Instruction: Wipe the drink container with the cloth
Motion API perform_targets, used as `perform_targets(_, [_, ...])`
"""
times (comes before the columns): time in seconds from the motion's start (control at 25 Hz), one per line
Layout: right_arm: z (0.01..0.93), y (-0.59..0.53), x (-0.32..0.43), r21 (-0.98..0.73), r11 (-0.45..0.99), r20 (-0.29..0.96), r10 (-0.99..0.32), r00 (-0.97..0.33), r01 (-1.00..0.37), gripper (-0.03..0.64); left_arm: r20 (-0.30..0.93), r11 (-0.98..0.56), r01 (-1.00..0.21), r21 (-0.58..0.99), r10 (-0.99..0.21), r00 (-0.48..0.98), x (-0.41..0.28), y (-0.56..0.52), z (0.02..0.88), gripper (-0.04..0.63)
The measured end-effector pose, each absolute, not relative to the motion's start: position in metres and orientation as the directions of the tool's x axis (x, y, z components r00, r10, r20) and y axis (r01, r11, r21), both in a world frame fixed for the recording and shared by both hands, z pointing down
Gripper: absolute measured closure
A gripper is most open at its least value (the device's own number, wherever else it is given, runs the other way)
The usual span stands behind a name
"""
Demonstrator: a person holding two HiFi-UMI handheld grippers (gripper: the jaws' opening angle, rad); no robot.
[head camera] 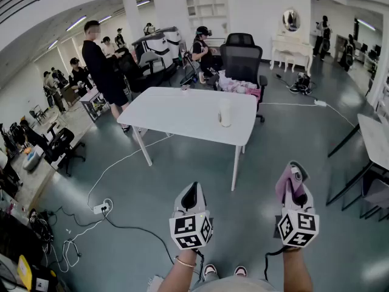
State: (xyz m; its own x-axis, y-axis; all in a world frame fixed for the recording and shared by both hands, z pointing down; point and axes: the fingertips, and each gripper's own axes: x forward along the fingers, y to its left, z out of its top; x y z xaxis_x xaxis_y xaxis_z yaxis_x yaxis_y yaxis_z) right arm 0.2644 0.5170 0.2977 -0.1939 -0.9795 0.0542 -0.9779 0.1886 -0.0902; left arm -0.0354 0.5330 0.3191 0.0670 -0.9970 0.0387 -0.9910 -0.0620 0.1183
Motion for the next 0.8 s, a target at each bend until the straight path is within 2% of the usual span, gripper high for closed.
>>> perform_targets(0.36, [0.294, 0.515, 0.256, -0.096, 0.192, 0.05, -0.979, -0.198, -0.977, 0.555, 0.05, -0.062, -0.992, 0.109, -0.996, 0.067, -0.043, 0.531, 0.319, 0.595])
perform_targets(0.56, [0.297, 0.517, 0.246, -0.175, 0.228, 0.038, -0.97, -0.238, -0.958, 0.554, 0.059, -0.071, -0.992, 0.106, -0.995, 0.078, -0.046, 0.535, 0.322, 0.595])
perform_targets(0.8, [0.307, 0.513, 0.246, -0.158, 0.205, 0.074, -0.973, -0.219, -0.966, 0.555, 0.068, -0.089, -0.99, 0.107, -0.993, 0.097, -0.045, 0.533, 0.324, 0.594])
